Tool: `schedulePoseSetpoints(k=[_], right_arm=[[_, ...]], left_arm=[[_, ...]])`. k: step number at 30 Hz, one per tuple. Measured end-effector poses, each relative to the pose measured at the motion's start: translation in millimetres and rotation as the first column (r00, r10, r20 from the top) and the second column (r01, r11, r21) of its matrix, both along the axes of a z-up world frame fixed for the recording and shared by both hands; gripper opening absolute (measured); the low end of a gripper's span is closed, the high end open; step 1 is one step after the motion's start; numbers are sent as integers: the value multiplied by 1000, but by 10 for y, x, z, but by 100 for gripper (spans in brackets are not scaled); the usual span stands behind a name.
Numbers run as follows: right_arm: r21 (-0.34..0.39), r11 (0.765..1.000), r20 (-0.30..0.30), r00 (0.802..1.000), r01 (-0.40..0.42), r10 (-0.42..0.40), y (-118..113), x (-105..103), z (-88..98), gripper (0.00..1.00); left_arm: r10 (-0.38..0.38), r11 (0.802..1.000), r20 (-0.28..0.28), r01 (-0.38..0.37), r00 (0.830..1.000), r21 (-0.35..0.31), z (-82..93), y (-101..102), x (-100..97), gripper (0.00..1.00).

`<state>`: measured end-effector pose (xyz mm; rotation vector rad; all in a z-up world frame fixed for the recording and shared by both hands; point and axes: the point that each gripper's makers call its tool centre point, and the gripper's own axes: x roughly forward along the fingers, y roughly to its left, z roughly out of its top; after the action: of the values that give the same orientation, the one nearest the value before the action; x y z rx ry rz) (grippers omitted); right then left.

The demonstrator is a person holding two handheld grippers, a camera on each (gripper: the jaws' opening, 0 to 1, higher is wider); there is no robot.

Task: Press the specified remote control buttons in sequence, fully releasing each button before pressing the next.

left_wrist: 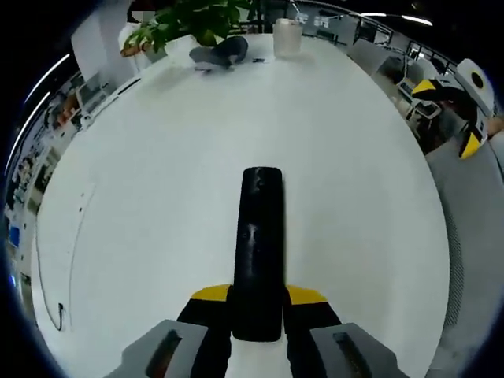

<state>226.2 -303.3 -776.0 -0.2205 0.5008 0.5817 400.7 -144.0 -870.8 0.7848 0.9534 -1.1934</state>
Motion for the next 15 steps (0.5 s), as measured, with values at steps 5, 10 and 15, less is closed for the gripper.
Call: schedulePoseSetpoints(k=[5, 10, 15], right_arm=[[-3, 1000, 0, 1000, -5, 5, 10, 0, 0, 54], [-6, 1000, 3, 1000, -7, 7, 15, 2, 3, 54], [-8, 1000, 3, 1000, -11, 12, 22, 1, 2, 53]], left_arm=[[10, 1000, 9, -10, 1000, -25, 6, 17, -32, 24], [7, 999, 6, -6, 1000, -40, 7, 9, -135, 24], [22, 999, 3, -22, 1000, -44, 6, 0, -209, 24]])
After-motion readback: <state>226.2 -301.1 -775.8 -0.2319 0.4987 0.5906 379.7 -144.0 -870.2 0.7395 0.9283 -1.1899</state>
